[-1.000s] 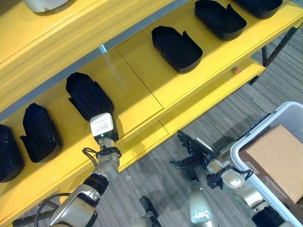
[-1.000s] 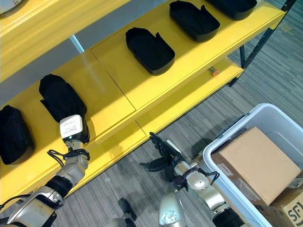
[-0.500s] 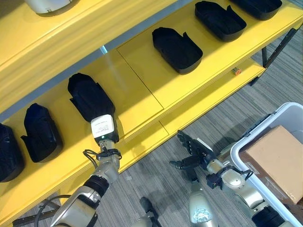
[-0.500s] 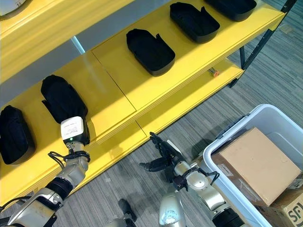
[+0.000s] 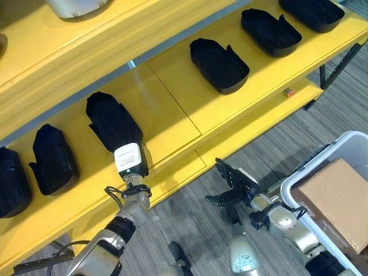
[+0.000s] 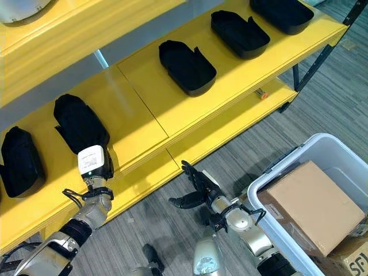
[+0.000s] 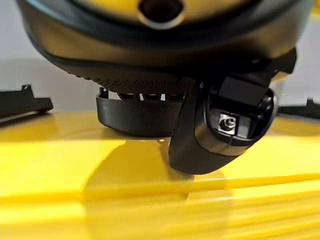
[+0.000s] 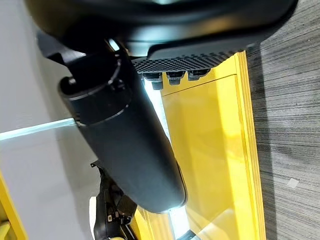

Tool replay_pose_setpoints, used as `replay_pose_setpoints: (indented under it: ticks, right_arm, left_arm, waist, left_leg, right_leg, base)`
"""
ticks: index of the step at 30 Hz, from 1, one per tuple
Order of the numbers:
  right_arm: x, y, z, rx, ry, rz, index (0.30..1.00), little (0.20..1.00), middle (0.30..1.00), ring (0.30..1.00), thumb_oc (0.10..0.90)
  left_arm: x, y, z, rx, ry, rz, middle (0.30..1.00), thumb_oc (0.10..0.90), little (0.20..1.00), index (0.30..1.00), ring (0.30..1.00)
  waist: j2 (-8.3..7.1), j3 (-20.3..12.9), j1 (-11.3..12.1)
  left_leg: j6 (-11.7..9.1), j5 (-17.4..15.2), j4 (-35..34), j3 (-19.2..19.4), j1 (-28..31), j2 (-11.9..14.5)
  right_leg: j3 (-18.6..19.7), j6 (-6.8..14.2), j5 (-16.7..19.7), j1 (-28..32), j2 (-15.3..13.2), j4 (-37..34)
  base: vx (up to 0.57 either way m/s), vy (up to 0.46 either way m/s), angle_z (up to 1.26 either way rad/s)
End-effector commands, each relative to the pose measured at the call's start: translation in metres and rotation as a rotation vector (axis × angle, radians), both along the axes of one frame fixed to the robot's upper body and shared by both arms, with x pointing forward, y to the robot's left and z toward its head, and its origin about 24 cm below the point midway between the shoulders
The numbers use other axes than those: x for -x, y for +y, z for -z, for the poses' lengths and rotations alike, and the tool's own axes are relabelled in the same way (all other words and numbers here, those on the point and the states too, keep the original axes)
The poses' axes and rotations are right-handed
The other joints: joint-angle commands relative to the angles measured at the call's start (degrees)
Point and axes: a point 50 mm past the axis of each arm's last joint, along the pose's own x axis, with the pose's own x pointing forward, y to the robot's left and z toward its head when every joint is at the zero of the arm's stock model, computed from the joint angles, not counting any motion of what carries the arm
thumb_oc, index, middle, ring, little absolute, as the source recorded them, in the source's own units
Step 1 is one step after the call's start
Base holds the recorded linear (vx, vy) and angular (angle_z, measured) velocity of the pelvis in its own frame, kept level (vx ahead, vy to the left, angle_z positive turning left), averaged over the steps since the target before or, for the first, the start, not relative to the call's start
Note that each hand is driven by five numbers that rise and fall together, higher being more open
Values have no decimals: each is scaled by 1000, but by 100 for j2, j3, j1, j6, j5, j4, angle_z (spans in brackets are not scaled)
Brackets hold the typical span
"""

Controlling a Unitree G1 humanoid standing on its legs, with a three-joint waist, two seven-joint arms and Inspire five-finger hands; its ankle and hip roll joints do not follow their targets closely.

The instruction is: Move parts from the plastic box to the shelf.

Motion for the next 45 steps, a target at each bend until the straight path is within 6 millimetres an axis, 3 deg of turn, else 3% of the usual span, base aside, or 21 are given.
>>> replay_pose_setpoints:
  ticks: [1, 6, 13, 20, 34, 45]
  right_arm:
    - [-4, 28, -50, -169, -243, -73, 1000, 1000, 1000, 1000, 900]
    - [-4, 29, -46, -200, -247, -47, 1000, 1000, 1000, 1000, 900]
    - [-3, 28, -39, -221, -236, -11, 1000, 1000, 1000, 1000, 900]
    - [-3, 30, -38, -227, -232, -14, 1000, 1000, 1000, 1000, 900]
    - [-4, 29, -38, -203, -218, -52, 1000, 1000, 1000, 1000, 900]
    - [-3, 28, -37, -194, -208, -66, 1000, 1000, 1000, 1000, 900]
  left_arm:
    - [20, 9, 25, 75, 47, -34, 1000, 900, 1000, 1000, 1000]
    - [14, 7, -7, 108, -213, -26, 1000, 900, 1000, 1000, 1000]
    - [5, 9, -47, 81, -391, 47, 1000, 900, 1000, 1000, 1000]
    - [2, 8, -59, 14, -425, 82, 1000, 900, 1000, 1000, 1000]
    - [-16, 20, -92, -80, -523, 90, 1000, 900, 1000, 1000, 1000]
    - [-14, 24, -98, -100, -570, 37, 1000, 900, 1000, 1000, 1000]
  waist:
    - [-376, 90, 13]
    - [-473, 84, 150]
    - [-544, 55, 275]
    - [-561, 33, 292]
    - [-495, -72, 91]
    - [-482, -136, 42]
  left_leg:
    - [-69, -225, -15, -210, 199, 303]
    - [-61, -243, -15, -291, 168, 348]
    - [-49, -248, -15, -372, 143, 381]
    - [-47, -245, -15, -395, 122, 389]
    - [-95, -236, -15, -271, 187, 393]
    - [-115, -255, -15, -238, 242, 395]
  right_leg:
    - [-228, 229, -482, 267, -247, 9]
    - [-303, 217, -505, 303, -238, 9]
    - [-371, 208, -519, 340, -228, 9]
    - [-380, 207, -524, 356, -238, 9]
    - [-285, 223, -516, 355, -243, 9]
    - [-251, 229, -538, 385, -249, 9]
  base:
    - [-19, -72, 6]
    - [-10, -78, 11]
    - [-1, -48, 7]
    - [0, -6, 2]
    - [2, 5, 0]
    - [0, 0, 0]
